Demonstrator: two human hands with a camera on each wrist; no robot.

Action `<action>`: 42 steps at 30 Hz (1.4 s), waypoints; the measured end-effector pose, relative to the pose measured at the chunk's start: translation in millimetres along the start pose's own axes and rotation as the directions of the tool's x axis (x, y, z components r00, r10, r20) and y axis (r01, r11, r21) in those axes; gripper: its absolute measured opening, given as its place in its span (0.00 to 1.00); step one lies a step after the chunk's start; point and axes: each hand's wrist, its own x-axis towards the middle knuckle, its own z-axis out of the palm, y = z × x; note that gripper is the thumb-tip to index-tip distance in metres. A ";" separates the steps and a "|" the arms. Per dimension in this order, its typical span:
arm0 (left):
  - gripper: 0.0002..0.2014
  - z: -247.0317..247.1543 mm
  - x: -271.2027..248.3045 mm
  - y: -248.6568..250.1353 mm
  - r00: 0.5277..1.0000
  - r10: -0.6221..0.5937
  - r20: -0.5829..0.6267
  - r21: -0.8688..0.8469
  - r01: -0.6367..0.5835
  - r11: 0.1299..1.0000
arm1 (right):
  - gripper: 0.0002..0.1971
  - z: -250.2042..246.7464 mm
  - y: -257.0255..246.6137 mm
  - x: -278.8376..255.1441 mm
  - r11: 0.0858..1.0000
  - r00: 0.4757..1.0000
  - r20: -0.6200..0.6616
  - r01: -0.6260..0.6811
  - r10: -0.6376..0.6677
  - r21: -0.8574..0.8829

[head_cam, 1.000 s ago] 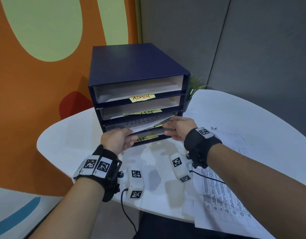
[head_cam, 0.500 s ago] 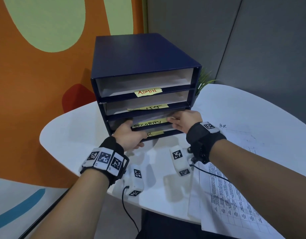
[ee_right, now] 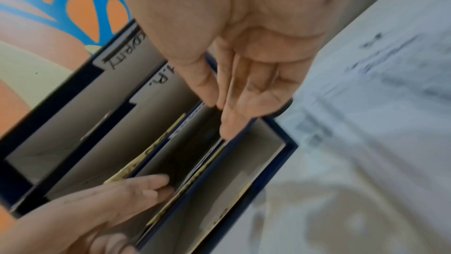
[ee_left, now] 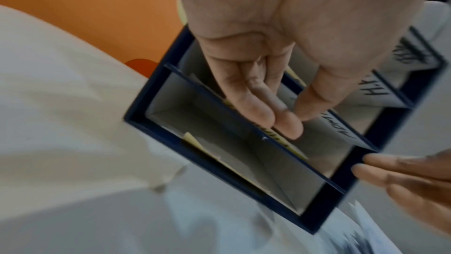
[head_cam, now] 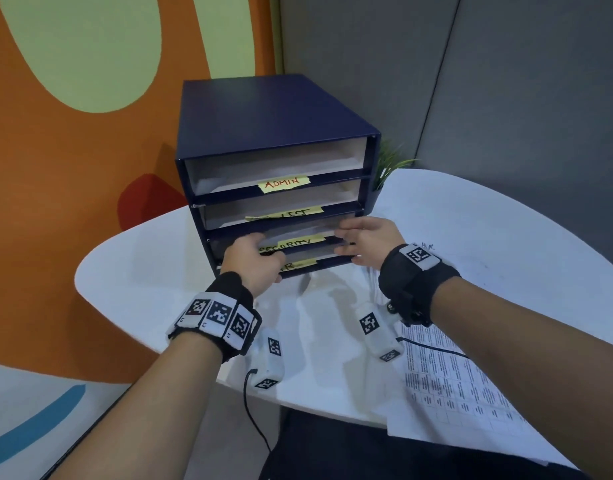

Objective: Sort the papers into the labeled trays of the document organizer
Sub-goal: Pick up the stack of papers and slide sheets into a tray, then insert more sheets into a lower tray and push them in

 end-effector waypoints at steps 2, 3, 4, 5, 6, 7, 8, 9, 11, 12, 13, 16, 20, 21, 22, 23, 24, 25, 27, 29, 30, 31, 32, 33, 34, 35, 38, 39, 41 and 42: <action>0.28 8.2 -11.0 13.9 0.998 0.055 0.012 0.035 -0.055 0.998 | 0.08 -21.9 -2.4 -13.3 0.993 0.999 0.039 -0.025 0.029 -0.112; 0.26 13.9 -17.2 22.5 0.997 0.073 0.032 0.026 -0.074 0.997 | 0.08 -36.6 -2.9 -20.3 0.985 0.997 0.051 -0.047 0.056 -0.167; 0.24 18.3 -21.2 30.3 0.995 0.084 0.053 0.001 -0.084 0.996 | 0.08 -49.3 -4.3 -24.8 0.973 0.994 0.061 -0.070 0.085 -0.221; 0.20 23.4 -25.0 38.2 0.992 0.095 0.080 -0.024 -0.094 0.995 | 0.08 -63.3 -5.3 -29.9 0.959 0.993 0.054 -0.090 0.109 -0.270; 0.17 30.4 -30.1 47.0 0.988 0.108 0.113 -0.031 -0.105 0.994 | 0.09 -79.5 -5.0 -37.1 0.943 0.992 0.032 -0.107 0.123 -0.316; 0.13 36.1 -33.4 53.8 0.982 0.116 0.148 -0.028 -0.113 0.993 | 0.10 -93.0 -4.2 -42.6 0.928 0.991 0.013 -0.118 0.131 -0.354; 0.09 44.2 -38.8 61.8 0.974 0.125 0.188 -0.027 -0.122 0.992 | 0.10 -108.7 -2.1 -51.2 0.913 0.992 -0.016 -0.124 0.128 -0.389; 0.06 51.4 -42.6 68.2 0.966 0.128 0.224 -0.027 -0.125 0.992 | 0.09 -121.2 0.2 -56.6 0.893 0.992 -0.042 -0.125 0.119 -0.431; 0.03 69.3 -51.7 78.4 0.944 0.122 0.306 -0.002 -0.127 0.992 | 0.09 -144.5 6.4 -68.6 0.843 0.987 -0.104 -0.159 0.123 -0.514; 0.03 78.5 -55.2 80.6 0.929 0.100 0.358 0.040 -0.122 0.992 | 0.10 -151.7 9.0 -73.5 0.795 0.981 -0.124 -0.191 0.146 -0.575; 0.05 88.9 -59.3 82.1 0.908 0.065 0.415 0.101 -0.117 0.988 | 0.11 -159.7 12.1 -79.7 0.722 0.976 -0.136 -0.217 0.169 -0.657; 0.22 112.7 -66.9 79.6 0.858 -0.069 0.509 0.266 -0.081 0.961 | 0.18 -176.9 22.0 -95.7 0.453 0.972 -0.155 -0.219 0.176 -0.864; 0.44 130.9 -74.2 78.1 0.851 -0.104 0.515 0.350 -0.098 0.932 | 0.20 -194.7 47.7 -112.9 0.394 0.959 -0.232 -0.279 0.162 -0.876; 0.44 135.1 -77.5 78.6 0.850 -0.096 0.518 0.351 -0.109 0.930 | 0.22 -198.0 56.5 -115.1 0.410 0.954 -0.249 -0.297 0.167 -0.863; 0.43 138.4 -80.0 78.9 0.852 -0.080 0.517 0.342 -0.120 0.932 | 0.25 -199.9 63.8 -115.7 0.422 0.952 -0.256 -0.303 0.166 -0.855; 0.43 142.4 -83.2 78.3 0.855 -0.068 0.514 0.331 -0.124 0.936 | 0.27 -201.8 71.9 -117.6 0.440 0.949 -0.266 -0.315 0.170 -0.841; 0.42 145.1 -85.6 77.9 0.861 -0.055 0.506 0.316 -0.126 0.940 | 0.29 -202.5 77.4 -119.1 0.462 0.947 -0.271 -0.320 0.171 -0.827; 0.42 148.0 -86.8 76.1 0.865 -0.050 0.499 0.296 -0.116 0.948 | 0.30 -203.1 82.6 -120.9 0.493 0.945 -0.277 -0.326 0.172 -0.806; 0.44 152.0 -87.6 72.7 0.873 -0.049 0.486 0.252 -0.086 0.964 | 0.32 -205.1 91.9 -124.7 0.565 0.940 -0.297 -0.340 0.169 -0.752; 0.47 153.7 -87.5 69.6 0.884 -0.068 0.462 0.215 -0.037 0.976 | 0.33 -208.5 99.7 -127.4 0.616 0.941 -0.312 -0.326 0.133 -0.718; 0.47 153.1 -87.5 68.8 0.890 -0.078 0.450 0.192 -0.011 0.981 | 0.30 -210.3 102.6 -128.8 0.635 0.944 -0.308 -0.309 0.116 -0.708; 0.47 152.4 -87.6 68.4 0.894 -0.088 0.440 0.165 0.016 0.986 | 0.23 -212.6 105.8 -130.2 0.658 0.949 -0.299 -0.287 0.098 -0.696; 0.45 150.7 -88.2 68.6 0.895 -0.098 0.434 0.136 0.043 0.990 | 0.17 -215.2 109.5 -132.0 0.688 0.954 -0.288 -0.267 0.087 -0.675; 0.42 148.6 -88.2 68.4 0.895 -0.106 0.434 0.097 0.071 0.993 | 0.14 -217.6 112.6 -134.7 0.731 0.959 -0.274 -0.238 0.073 -0.640; 0.40 146.6 -88.4 68.0 0.889 -0.118 0.443 0.047 0.109 0.993 | 0.13 -220.0 116.5 -138.3 0.779 0.962 -0.270 -0.207 0.050 -0.592; 0.38 144.6 -88.0 66.6 0.882 -0.125 0.454 -0.010 0.146 0.989 | 0.11 -222.2 119.9 -142.7 0.829 0.962 -0.271 -0.174 0.028 -0.531; 0.32 138.0 -85.8 61.9 0.869 -0.166 0.466 -0.127 0.251 0.960 | 0.18 -227.5 128.6 -153.7 0.921 0.949 -0.309 -0.070 -0.057 -0.384; 0.28 136.2 -86.0 62.1 0.865 -0.176 0.471 -0.163 0.281 0.946 | 0.20 -227.9 128.5 -158.0 0.942 0.940 -0.334 -0.051 -0.066 -0.332; 0.20 134.5 -87.3 65.1 0.849 -0.186 0.495 -0.219 0.329 0.919 | 0.21 -227.5 127.0 -163.5 0.980 0.934 -0.354 -0.021 -0.051 -0.196; 0.20 134.3 -87.4 66.2 0.841 -0.187 0.508 -0.242 0.348 0.906 | 0.22 -227.0 126.1 -164.1 0.990 0.936 -0.349 -0.002 -0.047 -0.139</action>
